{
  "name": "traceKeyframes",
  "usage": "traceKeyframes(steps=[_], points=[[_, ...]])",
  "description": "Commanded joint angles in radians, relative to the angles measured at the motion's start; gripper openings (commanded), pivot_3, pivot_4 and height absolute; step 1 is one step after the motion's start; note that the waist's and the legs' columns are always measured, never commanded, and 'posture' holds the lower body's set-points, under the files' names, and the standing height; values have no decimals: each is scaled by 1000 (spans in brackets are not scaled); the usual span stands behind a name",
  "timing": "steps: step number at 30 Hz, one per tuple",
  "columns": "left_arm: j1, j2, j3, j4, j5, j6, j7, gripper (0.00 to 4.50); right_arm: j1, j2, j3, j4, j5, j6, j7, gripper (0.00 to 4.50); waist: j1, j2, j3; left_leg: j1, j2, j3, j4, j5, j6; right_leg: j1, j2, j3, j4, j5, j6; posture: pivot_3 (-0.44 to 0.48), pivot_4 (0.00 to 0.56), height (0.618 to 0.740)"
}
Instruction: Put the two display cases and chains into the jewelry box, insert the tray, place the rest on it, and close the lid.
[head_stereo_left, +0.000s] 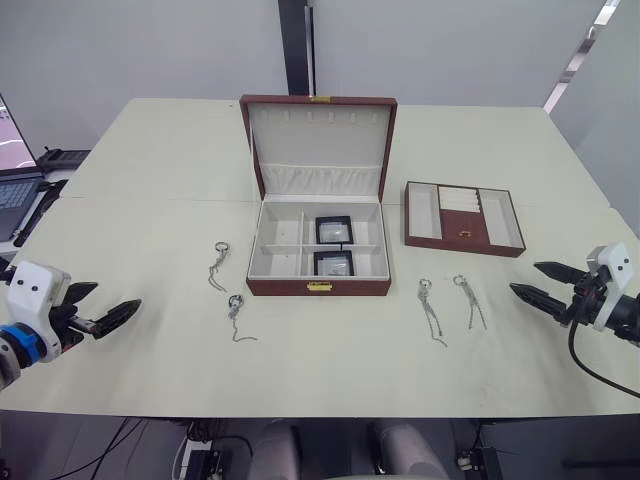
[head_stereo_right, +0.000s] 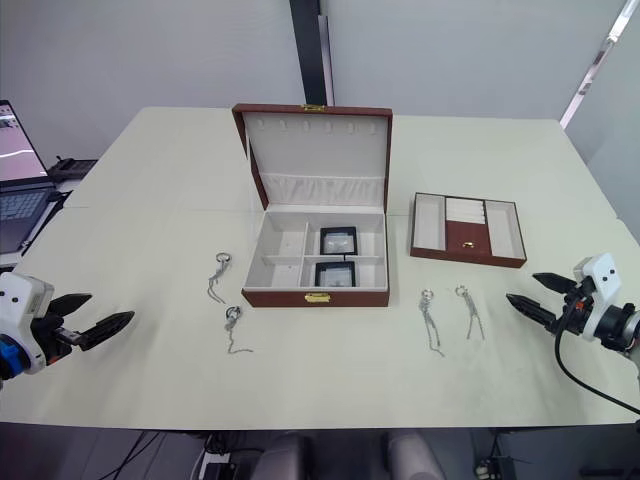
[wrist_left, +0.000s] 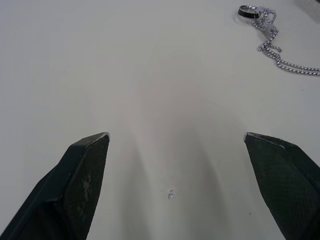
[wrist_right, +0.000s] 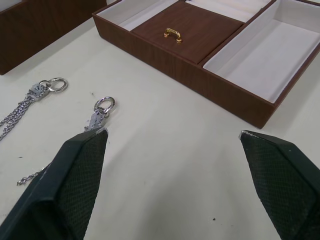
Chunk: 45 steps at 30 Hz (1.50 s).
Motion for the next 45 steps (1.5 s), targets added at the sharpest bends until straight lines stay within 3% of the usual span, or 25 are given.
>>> traceKeyframes(steps=[1, 6, 13, 24, 33, 45], points=[[-9, -29, 26, -105, -63, 37, 34, 4459, -22, -2, 2, -86, 29, 12, 32, 4500, 0, 0, 0, 0, 0, 0, 0, 0, 0, 0, 0, 0, 0, 0, 0, 0, 150, 740], [17, -94, 26, -268, -122, 109, 102, 4459, -54, 12, 49, -247, 83, 88, 54, 4500, -1, 0, 0, 0, 0, 0, 0, 0, 0, 0, 0, 0, 1, 0, 0, 0, 150, 740], [62, -258, -60, -524, -165, 186, 261, 4459, -107, 53, 180, -533, 168, 210, 68, 4500, 2, 0, 0, 0, 0, -1, 0, 0, 0, 1, 0, 0, 0, 0, 0, 0, 150, 740], [226, -505, -206, -724, -80, 121, 484, 4459, -240, 69, 284, -612, 172, 235, 96, 4500, 2, -1, 0, 0, -1, -1, 0, 0, 0, 1, 0, 1, 0, 0, 0, 0, 150, 740], [305, -640, -370, -718, 95, 39, 662, 4459, -288, 87, 346, -586, 144, 215, 119, 4500, 3, -1, -1, 0, -1, -1, 0, 0, 0, 1, 0, 1, -1, 0, 0, 0, 150, 740], [278, -642, -435, -670, 154, 89, 711, 4459, -279, 87, 343, -603, 154, 234, 125, 4500, 1, -1, -1, 0, -1, -1, 0, 0, 0, 1, 0, 2, -1, 0, 1, 0, 150, 740]])
